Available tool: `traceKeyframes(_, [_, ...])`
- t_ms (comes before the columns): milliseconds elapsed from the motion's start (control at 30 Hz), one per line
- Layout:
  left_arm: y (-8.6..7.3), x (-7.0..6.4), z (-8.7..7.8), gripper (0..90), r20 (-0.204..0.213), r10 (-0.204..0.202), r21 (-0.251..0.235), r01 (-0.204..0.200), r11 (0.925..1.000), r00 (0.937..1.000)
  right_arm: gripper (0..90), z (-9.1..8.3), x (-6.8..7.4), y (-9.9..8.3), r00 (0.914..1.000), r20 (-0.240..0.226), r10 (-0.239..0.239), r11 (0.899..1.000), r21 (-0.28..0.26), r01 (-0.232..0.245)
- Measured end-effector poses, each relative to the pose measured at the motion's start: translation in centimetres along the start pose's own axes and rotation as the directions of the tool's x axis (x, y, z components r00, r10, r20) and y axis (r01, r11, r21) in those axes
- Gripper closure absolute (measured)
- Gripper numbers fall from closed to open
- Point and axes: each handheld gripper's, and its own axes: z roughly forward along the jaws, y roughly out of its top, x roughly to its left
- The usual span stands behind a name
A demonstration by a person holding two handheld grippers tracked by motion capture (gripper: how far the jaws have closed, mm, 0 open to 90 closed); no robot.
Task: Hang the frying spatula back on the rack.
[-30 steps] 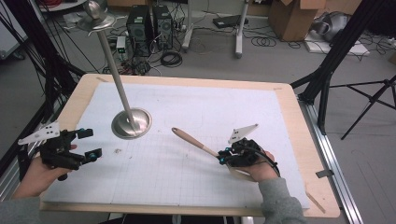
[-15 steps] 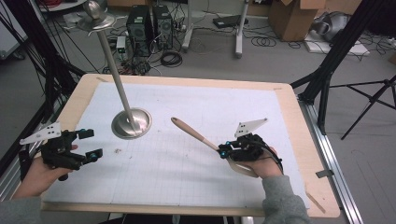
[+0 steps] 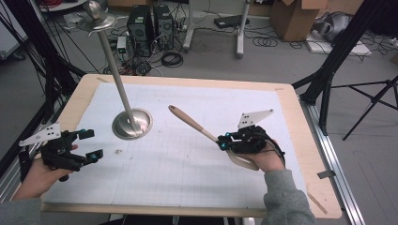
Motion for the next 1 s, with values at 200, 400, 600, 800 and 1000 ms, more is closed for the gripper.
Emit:
traceKeyframes(200, [0.0,-0.1,0.0,1.8,0.002,-0.001,-0.002,0.001,1.0000,1.0000,77.0,-0.4,0.0,1.1,0.9999,0.005,-0.013,1.000,-0.012,0.013])
traceKeyframes(400, [0.0,-0.1,0.0,1.8,0.005,0.000,0.002,0.000,1.0000,1.0000,77.0,-0.8,0.0,2.4,0.9997,0.008,-0.024,0.999,-0.032,0.024])
traceKeyframes(600, [-0.1,-0.2,-0.2,1.8,-0.001,-0.002,0.003,0.002,1.0000,1.0000,77.0,-1.0,0.0,3.4,0.9993,0.010,-0.036,0.998,-0.045,0.036])
traceKeyframes(800, [-0.2,-0.3,-0.7,1.8,-0.013,-0.002,-0.002,0.002,1.0000,0.9999,77.0,-1.1,0.0,4.7,0.9984,0.012,-0.055,0.997,-0.061,0.056])
traceKeyframes(1000, [-0.4,-0.4,-1.3,1.8,-0.024,-0.007,-0.005,0.007,1.0000,0.9997,77.0,-1.0,-0.1,5.9,0.9981,-0.004,-0.062,0.995,-0.076,0.061])
